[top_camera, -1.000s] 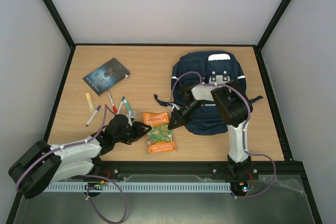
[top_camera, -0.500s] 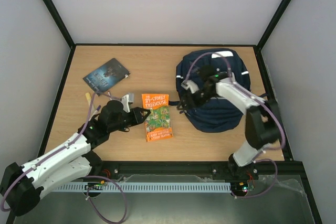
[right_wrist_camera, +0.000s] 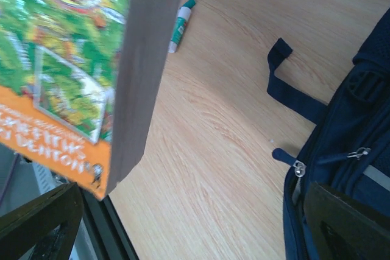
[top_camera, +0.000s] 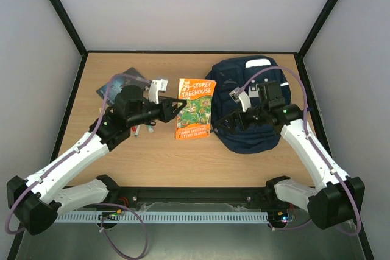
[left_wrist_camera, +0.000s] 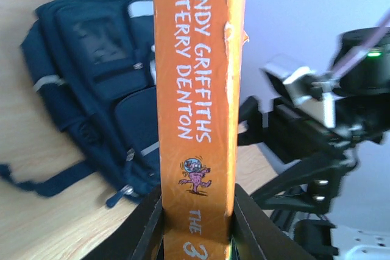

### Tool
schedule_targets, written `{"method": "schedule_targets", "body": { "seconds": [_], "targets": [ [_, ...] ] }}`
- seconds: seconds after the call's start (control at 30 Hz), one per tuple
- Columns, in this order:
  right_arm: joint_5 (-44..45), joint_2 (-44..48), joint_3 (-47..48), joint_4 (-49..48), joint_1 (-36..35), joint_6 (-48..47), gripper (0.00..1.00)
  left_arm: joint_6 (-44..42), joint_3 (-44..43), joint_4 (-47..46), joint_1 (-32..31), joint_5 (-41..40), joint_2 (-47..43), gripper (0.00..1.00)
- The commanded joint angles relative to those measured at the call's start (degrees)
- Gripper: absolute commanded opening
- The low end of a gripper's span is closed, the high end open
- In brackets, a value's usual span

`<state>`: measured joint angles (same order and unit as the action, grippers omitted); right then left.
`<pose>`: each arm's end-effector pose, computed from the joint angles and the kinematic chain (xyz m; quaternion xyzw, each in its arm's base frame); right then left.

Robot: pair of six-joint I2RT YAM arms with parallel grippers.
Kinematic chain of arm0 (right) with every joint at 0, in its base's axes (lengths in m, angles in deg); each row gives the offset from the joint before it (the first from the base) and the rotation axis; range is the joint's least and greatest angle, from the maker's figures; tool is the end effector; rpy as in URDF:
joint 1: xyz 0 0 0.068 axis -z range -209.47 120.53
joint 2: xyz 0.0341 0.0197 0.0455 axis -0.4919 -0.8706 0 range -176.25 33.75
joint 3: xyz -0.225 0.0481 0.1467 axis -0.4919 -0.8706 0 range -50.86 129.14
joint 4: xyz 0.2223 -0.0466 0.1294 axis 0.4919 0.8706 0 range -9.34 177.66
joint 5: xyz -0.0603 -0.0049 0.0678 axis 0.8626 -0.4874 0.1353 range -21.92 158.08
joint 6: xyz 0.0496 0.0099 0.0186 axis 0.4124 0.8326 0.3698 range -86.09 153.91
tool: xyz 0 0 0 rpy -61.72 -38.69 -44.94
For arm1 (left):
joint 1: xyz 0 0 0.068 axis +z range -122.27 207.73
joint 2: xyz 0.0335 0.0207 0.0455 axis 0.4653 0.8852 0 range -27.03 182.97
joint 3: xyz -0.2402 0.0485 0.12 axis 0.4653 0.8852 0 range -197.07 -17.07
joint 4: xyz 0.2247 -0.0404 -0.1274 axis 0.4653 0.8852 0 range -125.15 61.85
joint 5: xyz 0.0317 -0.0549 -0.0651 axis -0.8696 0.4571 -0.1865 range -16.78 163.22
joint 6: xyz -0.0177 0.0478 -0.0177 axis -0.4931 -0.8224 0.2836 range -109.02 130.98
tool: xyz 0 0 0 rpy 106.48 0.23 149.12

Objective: Pack the student bag
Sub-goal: Pick up the book from the center of the board.

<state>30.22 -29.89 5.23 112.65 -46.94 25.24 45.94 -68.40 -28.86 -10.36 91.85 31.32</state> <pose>0.2149 0.0905 0.3124 -0.3283 0.8022 0.3236 0.3795 0.1793 -0.1550 0.3431 0.1215 0.7709 -0.4664 0.4164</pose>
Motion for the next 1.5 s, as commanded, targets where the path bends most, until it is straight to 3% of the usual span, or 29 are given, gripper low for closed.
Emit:
{"method": "schedule_targets", "body": {
  "seconds": [0.0,0.4,0.73,1.03,1.27,1.47],
  "targets": [
    [-6.76,-2.42,1.98,-1.74,-0.15,1.75,0.99,-2.28,-5.10,-10.20,0.38,9.64,1.31,0.02],
    [-23.47,-3.60,2.83,-11.83,-0.10,8.39,0.99,3.07,-2.82,-22.93,0.38,16.90,2.24,0.02],
    [-29.05,-4.52,4.01,-13.43,-0.15,10.86,0.98,5.32,-0.79,-28.23,0.35,19.74,4.05,0.02],
    [-34.22,0.98,4.53,-13.62,-0.15,13.10,0.86,1.90,0.66,-21.90,0.47,10.80,3.33,0.03],
    [-30.87,3.88,4.27,-15.94,-0.16,18.88,0.73,2.85,2.21,-22.26,0.56,6.96,4.35,0.02],
    [-26.62,4.41,3.50,-19.32,-0.15,23.92,0.56,3.56,3.14,-22.98,0.54,6.19,4.37,0.02]
  ]
}}
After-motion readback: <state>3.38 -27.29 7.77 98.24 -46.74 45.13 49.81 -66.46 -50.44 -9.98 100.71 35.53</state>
